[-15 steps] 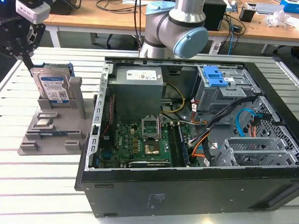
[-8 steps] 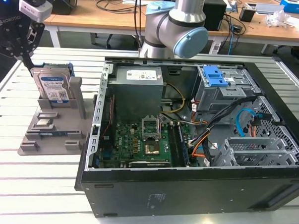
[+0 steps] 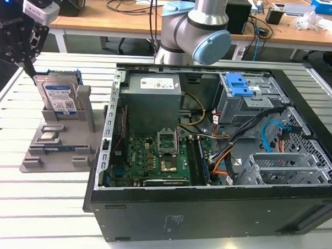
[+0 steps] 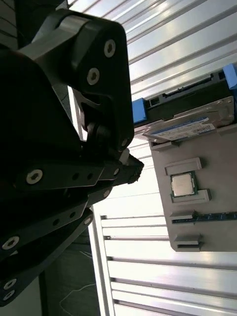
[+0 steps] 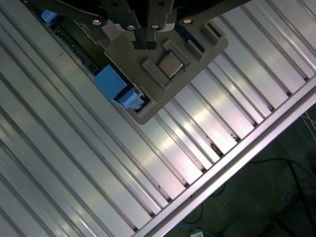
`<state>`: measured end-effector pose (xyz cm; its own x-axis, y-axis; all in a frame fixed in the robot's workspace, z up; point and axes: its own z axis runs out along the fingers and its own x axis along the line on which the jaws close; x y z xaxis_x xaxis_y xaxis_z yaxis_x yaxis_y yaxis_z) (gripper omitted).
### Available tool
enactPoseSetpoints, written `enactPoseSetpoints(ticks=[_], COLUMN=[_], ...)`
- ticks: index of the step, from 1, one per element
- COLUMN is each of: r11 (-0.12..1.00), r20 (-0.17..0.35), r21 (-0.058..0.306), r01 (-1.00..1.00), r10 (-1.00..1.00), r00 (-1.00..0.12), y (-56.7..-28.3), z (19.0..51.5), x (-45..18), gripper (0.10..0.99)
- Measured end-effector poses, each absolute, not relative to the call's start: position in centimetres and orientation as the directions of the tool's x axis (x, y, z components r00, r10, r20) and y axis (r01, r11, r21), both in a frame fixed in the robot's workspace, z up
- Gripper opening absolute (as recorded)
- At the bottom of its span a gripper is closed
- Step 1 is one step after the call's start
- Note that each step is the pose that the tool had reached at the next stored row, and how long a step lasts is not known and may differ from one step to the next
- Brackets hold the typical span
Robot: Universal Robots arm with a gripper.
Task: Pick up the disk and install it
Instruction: 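Pick up the disk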
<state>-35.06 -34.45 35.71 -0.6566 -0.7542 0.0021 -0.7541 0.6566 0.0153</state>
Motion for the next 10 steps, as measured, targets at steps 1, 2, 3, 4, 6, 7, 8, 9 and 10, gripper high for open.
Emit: enactPoseSetpoints(ticks=[1,2,3,4,6,7,8,9,10], r11=[0.643,0.629,0.614,0.598,0.572,0.553,0.541,0.524,0.501], r20=[0.002,0.002,0.002,0.002,0.002,0.002,0.002,0.002,0.002], r21=[0.016,0.015,0.015,0.015,0.015,0.015,0.015,0.016,0.015], r01=[-0.766,-0.777,-0.790,-0.801,-0.820,-0.833,-0.841,-0.851,-0.865], r10=[-0.766,-0.777,-0.790,-0.801,-0.820,-0.833,-0.841,-0.851,-0.866], r00=[-0.643,-0.629,-0.614,-0.598,-0.572,-0.553,-0.541,-0.524,-0.501], y=[-34.44,-34.45,-34.45,-34.45,-34.44,-34.44,-34.44,-34.44,-34.44], z=[35.73,35.72,35.72,35.72,35.72,35.72,35.72,35.72,35.72], x=[-35.05,-35.05,-35.05,-35.05,-35.05,-35.05,-35.05,-35.05,-35.05], gripper=[0.106,0.106,0.106,0.106,0.106,0.106,0.106,0.106,0.106])
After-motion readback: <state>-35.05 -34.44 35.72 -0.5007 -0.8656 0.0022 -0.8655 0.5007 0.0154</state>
